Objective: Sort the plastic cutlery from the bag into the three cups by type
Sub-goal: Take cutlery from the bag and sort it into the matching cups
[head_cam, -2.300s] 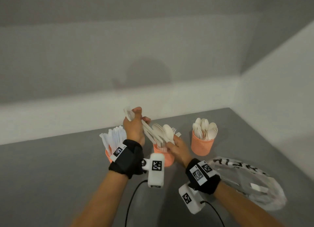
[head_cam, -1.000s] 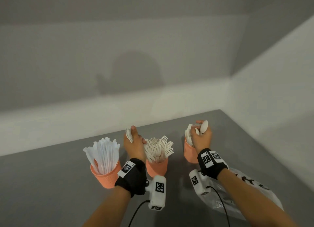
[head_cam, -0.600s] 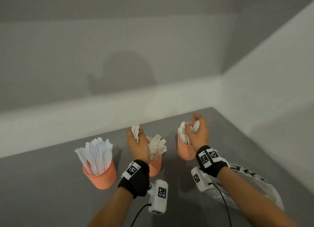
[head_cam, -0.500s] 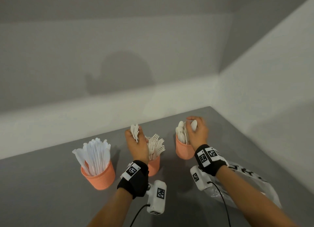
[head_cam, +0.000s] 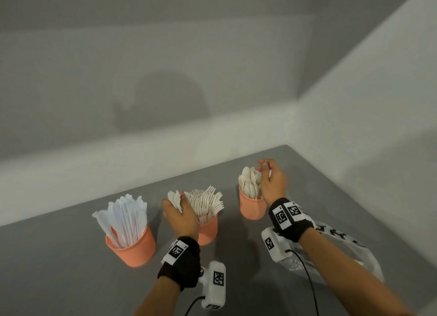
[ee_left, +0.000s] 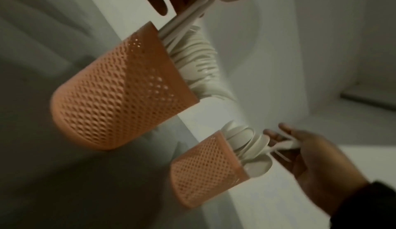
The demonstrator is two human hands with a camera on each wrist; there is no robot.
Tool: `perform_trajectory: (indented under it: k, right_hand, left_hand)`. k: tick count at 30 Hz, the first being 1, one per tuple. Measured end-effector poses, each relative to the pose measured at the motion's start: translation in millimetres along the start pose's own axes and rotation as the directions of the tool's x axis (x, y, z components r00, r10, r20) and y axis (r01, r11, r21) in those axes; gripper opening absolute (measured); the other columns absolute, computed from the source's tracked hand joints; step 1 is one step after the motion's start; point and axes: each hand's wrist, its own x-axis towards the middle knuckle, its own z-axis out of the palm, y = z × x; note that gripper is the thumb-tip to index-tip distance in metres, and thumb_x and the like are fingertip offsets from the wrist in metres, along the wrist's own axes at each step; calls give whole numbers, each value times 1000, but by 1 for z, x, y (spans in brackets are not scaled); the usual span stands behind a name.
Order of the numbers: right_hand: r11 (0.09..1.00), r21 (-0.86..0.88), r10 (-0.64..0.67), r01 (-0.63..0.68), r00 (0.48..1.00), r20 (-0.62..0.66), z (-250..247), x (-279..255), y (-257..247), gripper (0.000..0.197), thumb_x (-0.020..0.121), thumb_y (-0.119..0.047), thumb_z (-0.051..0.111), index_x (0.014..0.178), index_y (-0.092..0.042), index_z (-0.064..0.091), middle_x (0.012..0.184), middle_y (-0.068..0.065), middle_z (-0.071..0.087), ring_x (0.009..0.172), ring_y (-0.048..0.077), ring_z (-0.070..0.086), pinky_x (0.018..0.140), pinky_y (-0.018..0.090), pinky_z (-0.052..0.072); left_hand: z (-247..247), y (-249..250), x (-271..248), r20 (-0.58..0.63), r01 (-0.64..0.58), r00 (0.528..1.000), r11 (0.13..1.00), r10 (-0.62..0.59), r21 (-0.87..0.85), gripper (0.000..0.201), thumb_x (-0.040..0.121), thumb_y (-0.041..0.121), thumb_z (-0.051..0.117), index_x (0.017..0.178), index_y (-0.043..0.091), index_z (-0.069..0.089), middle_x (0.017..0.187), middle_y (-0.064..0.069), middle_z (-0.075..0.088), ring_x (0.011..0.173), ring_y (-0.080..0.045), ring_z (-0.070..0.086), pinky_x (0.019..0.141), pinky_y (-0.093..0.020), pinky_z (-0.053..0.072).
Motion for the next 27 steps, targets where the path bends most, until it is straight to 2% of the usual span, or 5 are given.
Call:
perform_trajectory:
  k: [5, 10, 16, 23, 27]
  right_hand:
    - [988, -133, -71, 75, 997, 33, -5, 2, -4, 26, 95, -7, 41, 114, -7, 58, 116, 6, 63, 107, 20, 57, 88, 19, 36]
    - [871, -400, -217, 286, 954, 209, -1, 5, -7, 34, 90, 2, 39, 120, 2, 57, 127, 17, 56, 120, 32, 50, 103, 33, 36]
    - [650, -682, -42, 336, 911, 410, 6, 7, -2, 59, 98, -46, 25, 139, -6, 37, 149, 13, 34, 142, 25, 22, 116, 42, 8]
    - [569, -738, 32, 364, 887, 462, 7, 5, 2, 48, 98, -34, 24, 133, -8, 42, 140, 12, 44, 130, 27, 39, 111, 43, 22]
    - [557, -741, 89, 375, 860, 502, 14, 4, 4, 54, 96, -37, 16, 144, -16, 28, 152, 12, 26, 140, 28, 23, 115, 49, 15]
  left_hand:
    - [-7, -6, 1, 249, -250, 948, 949, 199, 192, 23, 75, 16, 54, 97, 13, 48, 96, -12, 54, 89, -25, 54, 80, -38, 45]
    - [-15, -3, 6, 496, -572, 772, 774, 398, 270, 46, 84, 12, 50, 129, 14, 41, 128, -14, 44, 111, -23, 50, 93, -30, 40]
    - [-21, -1, 11, 680, -745, 631, 537, 374, 396, 58, 98, 44, 22, 114, 5, 62, 127, -17, 58, 118, -35, 54, 98, -47, 43]
    - [-23, -7, 2, 776, -743, 609, 460, 162, 486, 80, 91, 53, -5, 139, 8, 40, 141, -11, 47, 134, -25, 41, 113, -37, 22]
    - [-19, -5, 3, 645, -585, 748, 614, 156, 530, 72, 79, 31, 13, 142, 2, 32, 149, -17, 33, 140, -30, 28, 116, -37, 17]
